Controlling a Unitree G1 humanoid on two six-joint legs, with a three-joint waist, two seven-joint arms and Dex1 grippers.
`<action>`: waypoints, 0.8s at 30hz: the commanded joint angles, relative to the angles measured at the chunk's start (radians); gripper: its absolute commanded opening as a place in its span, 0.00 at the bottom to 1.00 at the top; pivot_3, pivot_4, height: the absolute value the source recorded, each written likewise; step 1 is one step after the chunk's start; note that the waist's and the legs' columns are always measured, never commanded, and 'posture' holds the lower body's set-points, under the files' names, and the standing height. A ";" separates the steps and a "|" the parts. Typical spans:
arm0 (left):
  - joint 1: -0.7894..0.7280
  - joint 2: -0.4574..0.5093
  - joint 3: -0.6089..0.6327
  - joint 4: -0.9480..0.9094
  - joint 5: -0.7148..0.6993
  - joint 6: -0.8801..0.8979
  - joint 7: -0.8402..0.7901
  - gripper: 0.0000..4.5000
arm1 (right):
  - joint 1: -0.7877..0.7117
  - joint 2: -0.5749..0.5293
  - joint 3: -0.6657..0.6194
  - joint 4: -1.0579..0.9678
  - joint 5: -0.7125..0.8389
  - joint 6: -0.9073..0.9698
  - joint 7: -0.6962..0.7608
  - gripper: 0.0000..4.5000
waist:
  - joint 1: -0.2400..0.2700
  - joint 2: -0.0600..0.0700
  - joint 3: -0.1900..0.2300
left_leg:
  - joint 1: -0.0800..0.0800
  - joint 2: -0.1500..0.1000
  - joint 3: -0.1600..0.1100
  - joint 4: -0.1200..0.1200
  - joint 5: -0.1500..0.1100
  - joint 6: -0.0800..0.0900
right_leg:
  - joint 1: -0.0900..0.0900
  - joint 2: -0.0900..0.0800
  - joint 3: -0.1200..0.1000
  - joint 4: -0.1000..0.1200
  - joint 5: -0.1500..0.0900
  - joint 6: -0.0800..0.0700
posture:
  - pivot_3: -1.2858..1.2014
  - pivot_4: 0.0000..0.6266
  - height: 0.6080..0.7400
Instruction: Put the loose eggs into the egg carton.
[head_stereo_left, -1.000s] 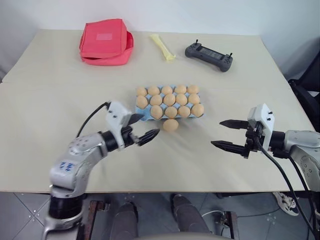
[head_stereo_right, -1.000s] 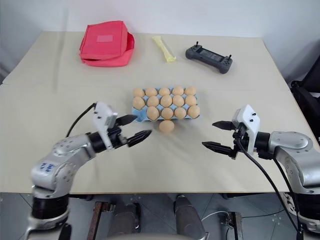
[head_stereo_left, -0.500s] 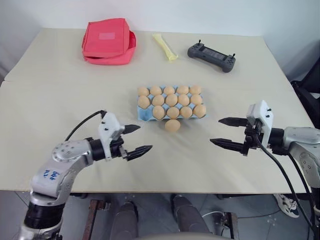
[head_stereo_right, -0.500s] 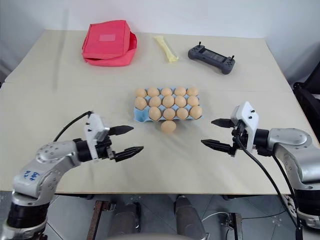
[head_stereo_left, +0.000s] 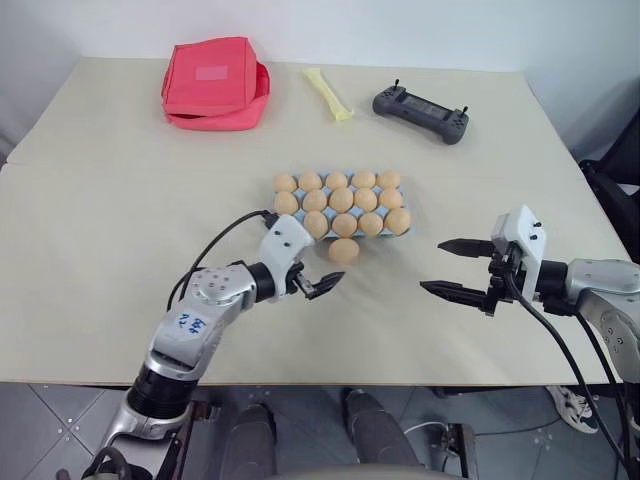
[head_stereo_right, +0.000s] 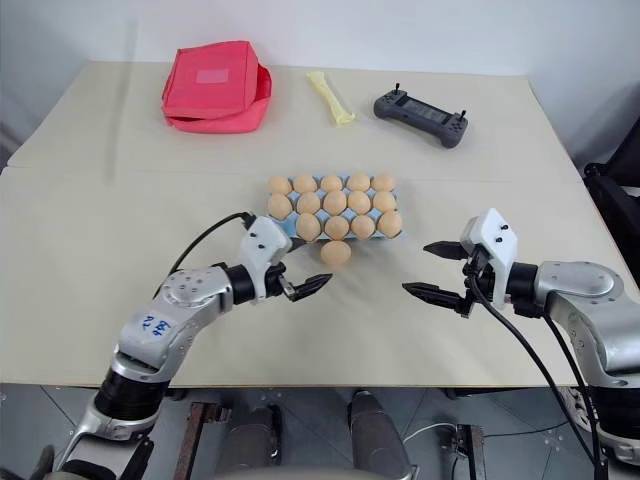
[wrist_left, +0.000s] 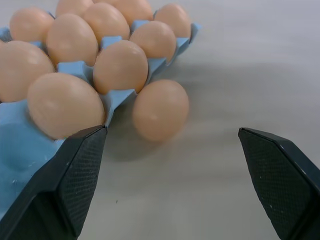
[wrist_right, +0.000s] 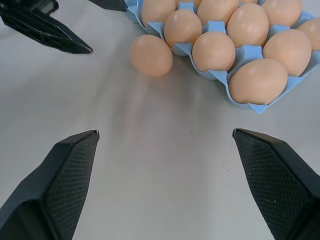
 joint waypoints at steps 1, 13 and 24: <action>-0.031 -0.038 -0.061 0.006 0.049 0.020 0.040 1.00 | -0.004 -0.012 -0.036 -0.032 0.011 -0.003 -0.007 1.00 | -0.001 0.000 0.000 | 0.000 0.000 0.000 0.000 0.000 0.000 | 0.000 0.000 0.000 0.000 0.000 0.000 | 0.52 0.24 1.00; -0.075 -0.095 -0.093 0.042 0.089 0.071 0.068 1.00 | 0.000 -0.010 -0.031 -0.036 0.011 -0.004 -0.010 1.00 | 0.000 0.000 0.000 | 0.000 0.000 0.000 0.000 0.000 0.000 | 0.000 0.000 0.000 0.000 0.000 0.000 | 0.52 0.24 1.00; -0.117 -0.149 -0.132 0.200 0.126 -0.052 0.037 1.00 | -0.003 -0.009 -0.028 -0.032 0.009 -0.004 -0.012 1.00 | 0.004 0.000 0.000 | 0.000 0.000 0.000 0.000 0.000 0.000 | 0.000 0.000 0.000 0.000 0.000 0.000 | 0.52 0.24 1.00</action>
